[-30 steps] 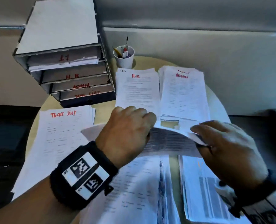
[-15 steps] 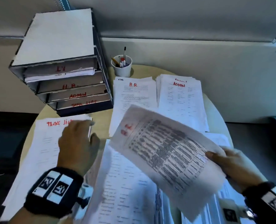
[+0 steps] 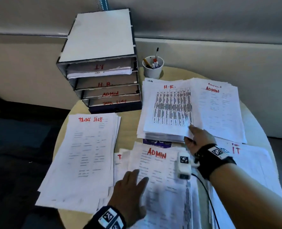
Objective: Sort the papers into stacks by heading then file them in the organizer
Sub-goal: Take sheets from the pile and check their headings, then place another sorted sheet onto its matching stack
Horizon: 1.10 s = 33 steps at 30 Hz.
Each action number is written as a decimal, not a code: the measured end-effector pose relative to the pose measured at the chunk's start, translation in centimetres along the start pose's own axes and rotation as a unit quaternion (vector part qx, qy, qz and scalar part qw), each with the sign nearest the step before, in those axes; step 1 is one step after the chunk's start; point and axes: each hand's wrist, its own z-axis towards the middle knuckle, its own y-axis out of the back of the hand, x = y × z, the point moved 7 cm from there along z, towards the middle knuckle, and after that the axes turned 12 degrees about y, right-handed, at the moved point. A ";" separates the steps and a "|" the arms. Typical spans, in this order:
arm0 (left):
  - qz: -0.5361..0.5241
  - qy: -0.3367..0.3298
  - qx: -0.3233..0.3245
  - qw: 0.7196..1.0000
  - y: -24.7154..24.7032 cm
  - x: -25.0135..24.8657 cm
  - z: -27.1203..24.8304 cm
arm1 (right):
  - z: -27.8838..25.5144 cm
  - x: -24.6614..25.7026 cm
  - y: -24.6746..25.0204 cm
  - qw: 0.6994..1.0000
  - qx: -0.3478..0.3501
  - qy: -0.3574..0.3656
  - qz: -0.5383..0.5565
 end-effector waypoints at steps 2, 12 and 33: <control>-0.013 -0.013 -0.011 1.000 -0.2 0.1 0.0 | 0.8 0.7 -1.2 1.000 -0.021 -0.011 -0.010; -0.068 -0.033 -0.065 0.995 -0.1 0.7 -0.1 | -2.5 4.2 -0.2 0.824 -0.055 0.256 -0.502; -0.303 -0.001 -0.211 0.929 10.8 1.9 5.4 | -21.7 -14.0 6.9 0.499 0.363 0.279 -0.736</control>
